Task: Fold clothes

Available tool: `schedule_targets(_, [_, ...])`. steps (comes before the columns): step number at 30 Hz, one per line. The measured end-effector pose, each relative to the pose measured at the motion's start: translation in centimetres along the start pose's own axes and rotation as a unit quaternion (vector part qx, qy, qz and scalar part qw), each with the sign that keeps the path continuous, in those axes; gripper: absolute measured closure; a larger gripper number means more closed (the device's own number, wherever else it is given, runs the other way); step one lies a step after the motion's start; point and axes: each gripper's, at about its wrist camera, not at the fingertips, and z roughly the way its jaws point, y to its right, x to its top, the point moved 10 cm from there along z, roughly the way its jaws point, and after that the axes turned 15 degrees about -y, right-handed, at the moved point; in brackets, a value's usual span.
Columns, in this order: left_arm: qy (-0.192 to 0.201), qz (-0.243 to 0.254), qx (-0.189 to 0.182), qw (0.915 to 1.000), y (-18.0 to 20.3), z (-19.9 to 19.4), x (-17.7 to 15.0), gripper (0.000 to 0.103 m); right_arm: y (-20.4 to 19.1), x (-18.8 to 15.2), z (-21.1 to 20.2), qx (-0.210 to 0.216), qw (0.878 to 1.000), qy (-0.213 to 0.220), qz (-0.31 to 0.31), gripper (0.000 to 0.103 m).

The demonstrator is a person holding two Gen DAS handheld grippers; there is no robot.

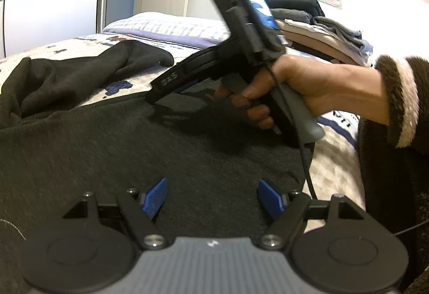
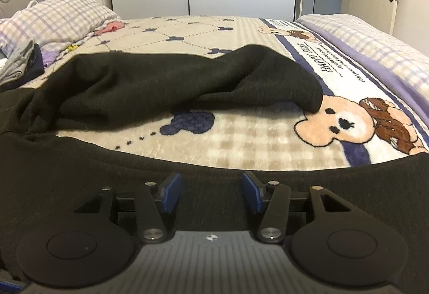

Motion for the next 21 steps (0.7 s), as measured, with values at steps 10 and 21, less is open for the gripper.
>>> schedule_targets(10, [0.013, -0.113, -0.014, 0.9934, -5.0, -1.5, 0.7, 0.026, 6.2, -1.7, -2.6, -0.036, 0.999, 0.018, 0.015, 0.048])
schedule_targets(21, [0.004, -0.069, 0.020, 0.9974, -3.8, -0.9, 0.3, 0.019, 18.9, -4.0, -4.3, -0.119, 0.986, 0.020, 0.119, 0.047])
